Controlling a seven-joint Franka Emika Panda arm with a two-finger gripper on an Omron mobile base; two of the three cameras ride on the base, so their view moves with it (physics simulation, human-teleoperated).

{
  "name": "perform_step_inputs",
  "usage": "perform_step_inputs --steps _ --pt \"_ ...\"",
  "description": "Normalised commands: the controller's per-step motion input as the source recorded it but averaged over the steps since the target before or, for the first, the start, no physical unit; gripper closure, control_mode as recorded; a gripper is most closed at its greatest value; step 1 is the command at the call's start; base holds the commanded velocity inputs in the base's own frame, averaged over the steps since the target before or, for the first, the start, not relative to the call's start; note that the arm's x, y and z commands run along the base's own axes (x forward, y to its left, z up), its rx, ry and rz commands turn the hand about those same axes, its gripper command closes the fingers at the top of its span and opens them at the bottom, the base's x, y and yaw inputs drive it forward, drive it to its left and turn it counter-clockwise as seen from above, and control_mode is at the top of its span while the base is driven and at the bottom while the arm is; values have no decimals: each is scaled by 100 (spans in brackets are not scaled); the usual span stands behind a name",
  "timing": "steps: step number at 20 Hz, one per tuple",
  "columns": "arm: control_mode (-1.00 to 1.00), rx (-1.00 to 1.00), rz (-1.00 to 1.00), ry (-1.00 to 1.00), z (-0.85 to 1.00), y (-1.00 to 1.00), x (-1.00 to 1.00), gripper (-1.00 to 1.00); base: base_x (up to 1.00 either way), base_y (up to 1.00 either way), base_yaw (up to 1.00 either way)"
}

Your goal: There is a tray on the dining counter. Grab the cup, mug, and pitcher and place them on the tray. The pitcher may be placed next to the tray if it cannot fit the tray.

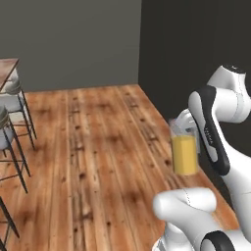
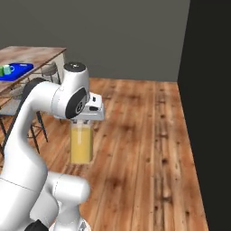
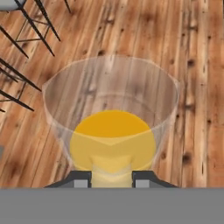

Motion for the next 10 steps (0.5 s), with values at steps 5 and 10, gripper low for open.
perform_step_inputs --steps 5,10 --pt "100 0 0 0 0 0 0 100 93 -38 3" --pt "100 0 0 0 0 0 0 100 92 -4 15"
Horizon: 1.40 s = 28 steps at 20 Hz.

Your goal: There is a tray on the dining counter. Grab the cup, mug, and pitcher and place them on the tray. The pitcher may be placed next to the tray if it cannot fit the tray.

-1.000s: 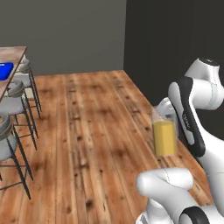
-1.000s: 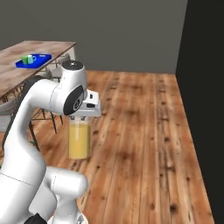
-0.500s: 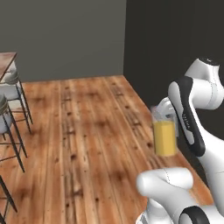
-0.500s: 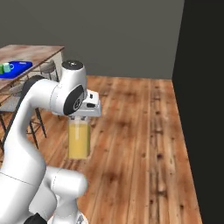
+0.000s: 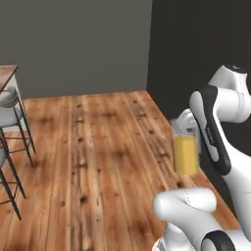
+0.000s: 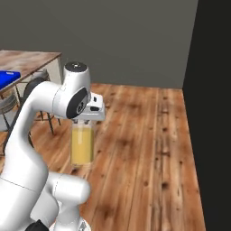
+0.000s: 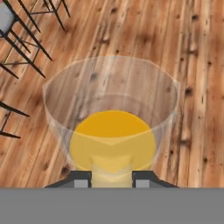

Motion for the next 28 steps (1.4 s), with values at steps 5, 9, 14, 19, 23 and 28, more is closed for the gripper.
perform_step_inputs --steps 5,9,14,19,23,28 --pt "100 0 0 0 0 0 0 100 99 0 30" --pt "100 0 0 0 0 0 0 100 100 -2 42" --pt "100 0 0 0 0 0 0 100 99 -7 47" --pt "100 0 0 0 0 0 0 100 98 -12 48" --pt "100 0 0 0 0 0 0 100 88 -7 52" --pt "100 0 0 0 0 0 0 100 83 -7 54"
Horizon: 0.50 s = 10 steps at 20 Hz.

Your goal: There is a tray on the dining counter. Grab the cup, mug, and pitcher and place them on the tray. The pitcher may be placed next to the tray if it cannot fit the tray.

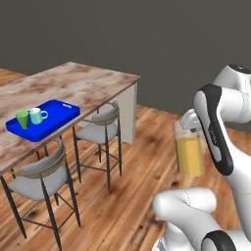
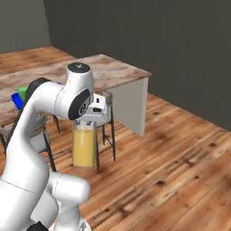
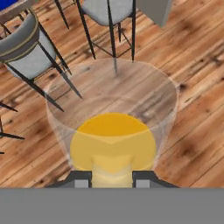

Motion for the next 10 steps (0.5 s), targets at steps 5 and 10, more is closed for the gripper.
perform_step_inputs --steps 5,10 --pt "100 0 0 0 0 0 0 100 78 -18 53" --pt "100 0 0 0 0 0 0 100 40 -34 45"
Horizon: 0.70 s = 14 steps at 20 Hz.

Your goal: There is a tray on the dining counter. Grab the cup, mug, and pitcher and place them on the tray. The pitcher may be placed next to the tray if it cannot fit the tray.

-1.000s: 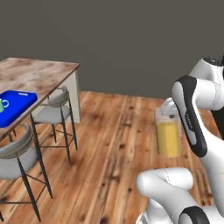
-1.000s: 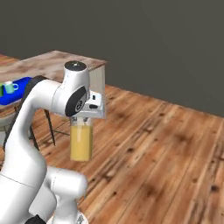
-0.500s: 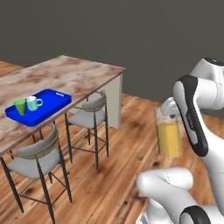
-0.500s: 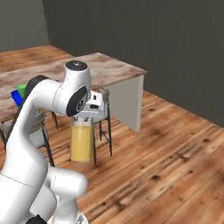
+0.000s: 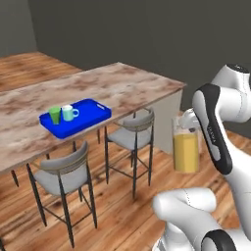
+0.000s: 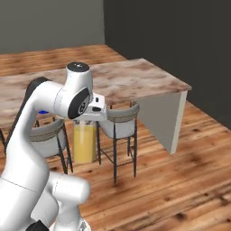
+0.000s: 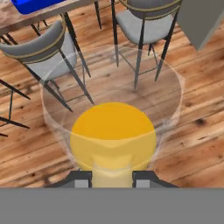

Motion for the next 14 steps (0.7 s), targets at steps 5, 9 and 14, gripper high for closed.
perform_step_inputs --steps 5,9,14 --pt "100 0 0 0 0 0 0 100 35 -39 40" --pt "100 0 0 0 0 0 0 100 21 -36 34" --pt "100 0 0 0 0 0 0 100 26 -36 35"
